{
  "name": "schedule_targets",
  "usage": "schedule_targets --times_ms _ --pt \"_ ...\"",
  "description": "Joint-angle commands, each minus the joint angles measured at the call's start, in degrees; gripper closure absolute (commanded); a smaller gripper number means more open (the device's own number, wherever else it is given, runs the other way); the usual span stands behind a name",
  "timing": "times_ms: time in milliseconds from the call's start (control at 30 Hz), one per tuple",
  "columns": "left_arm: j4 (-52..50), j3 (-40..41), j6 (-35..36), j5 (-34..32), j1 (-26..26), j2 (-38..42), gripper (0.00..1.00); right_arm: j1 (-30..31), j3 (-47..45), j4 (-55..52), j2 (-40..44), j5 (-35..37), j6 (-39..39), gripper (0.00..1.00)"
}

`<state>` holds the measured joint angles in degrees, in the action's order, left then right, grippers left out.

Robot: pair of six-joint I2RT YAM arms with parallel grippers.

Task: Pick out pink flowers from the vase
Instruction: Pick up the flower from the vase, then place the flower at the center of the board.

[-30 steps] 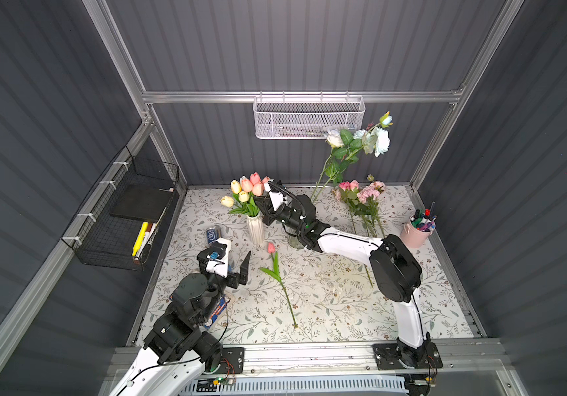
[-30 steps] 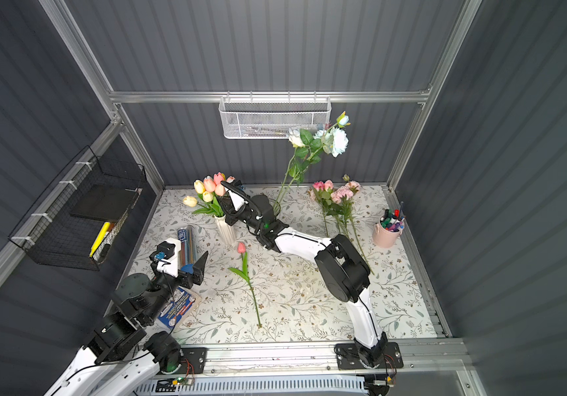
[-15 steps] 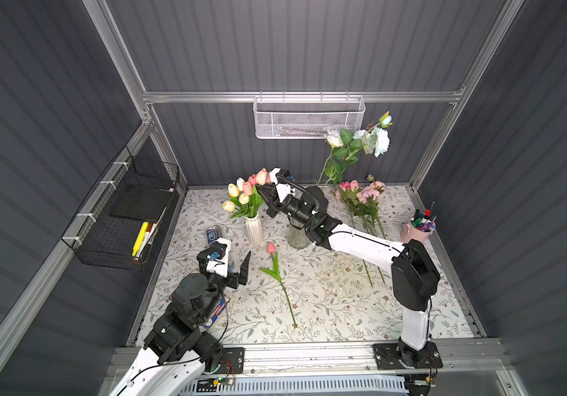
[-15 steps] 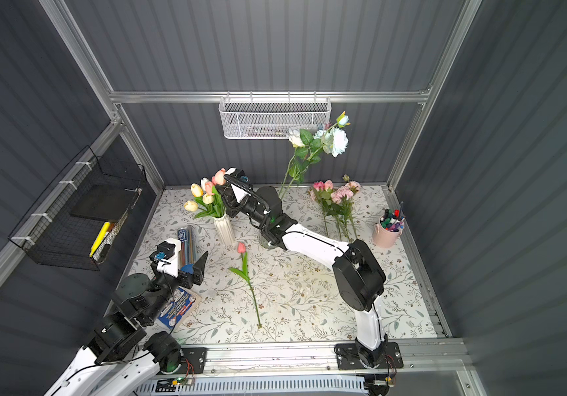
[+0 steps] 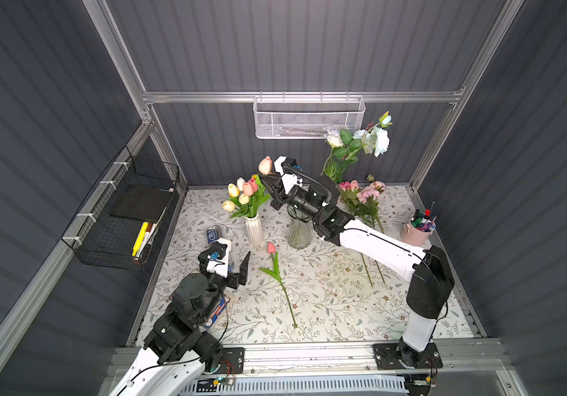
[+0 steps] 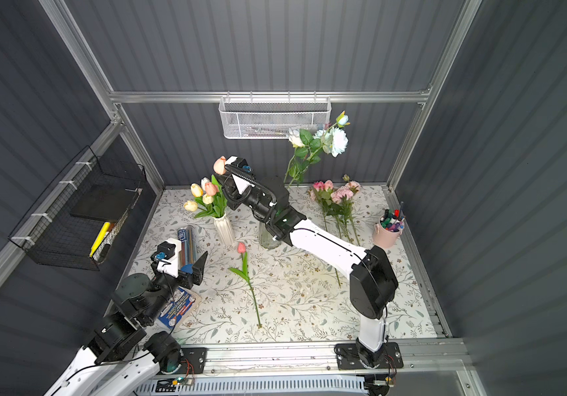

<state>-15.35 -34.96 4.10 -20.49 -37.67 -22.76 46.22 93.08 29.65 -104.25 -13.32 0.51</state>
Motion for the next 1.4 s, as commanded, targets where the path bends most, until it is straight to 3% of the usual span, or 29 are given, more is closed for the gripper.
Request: schedule_targets --times_ms 0,500,800,1133,1367 --pt "0.2 -0.2 0.8 1.3 0.2 -0.3 0.12 0.2 2.5 -2.9 1.7 0.0 2.2 1.0" --pt "1.5 0.0 0.8 5.2 0.2 -0.1 0.17 0.2 5.8 -11.5 9.6 -1.6 6.7 1.0" --pt "2.3 -8.6 11.9 24.7 0.2 -7.0 0.2 0.5 -1.8 -13.9 20.1 -9.7 1.8 1.0" --pt "8.1 -13.9 11.5 39.6 0.2 -18.9 0.3 1.9 -15.8 -13.1 32.9 -16.5 -6.5 1.0" --pt "13.2 -13.8 9.3 40.9 0.2 -23.0 0.4 2.4 -19.3 -13.7 37.2 -17.2 -8.8 1.0"
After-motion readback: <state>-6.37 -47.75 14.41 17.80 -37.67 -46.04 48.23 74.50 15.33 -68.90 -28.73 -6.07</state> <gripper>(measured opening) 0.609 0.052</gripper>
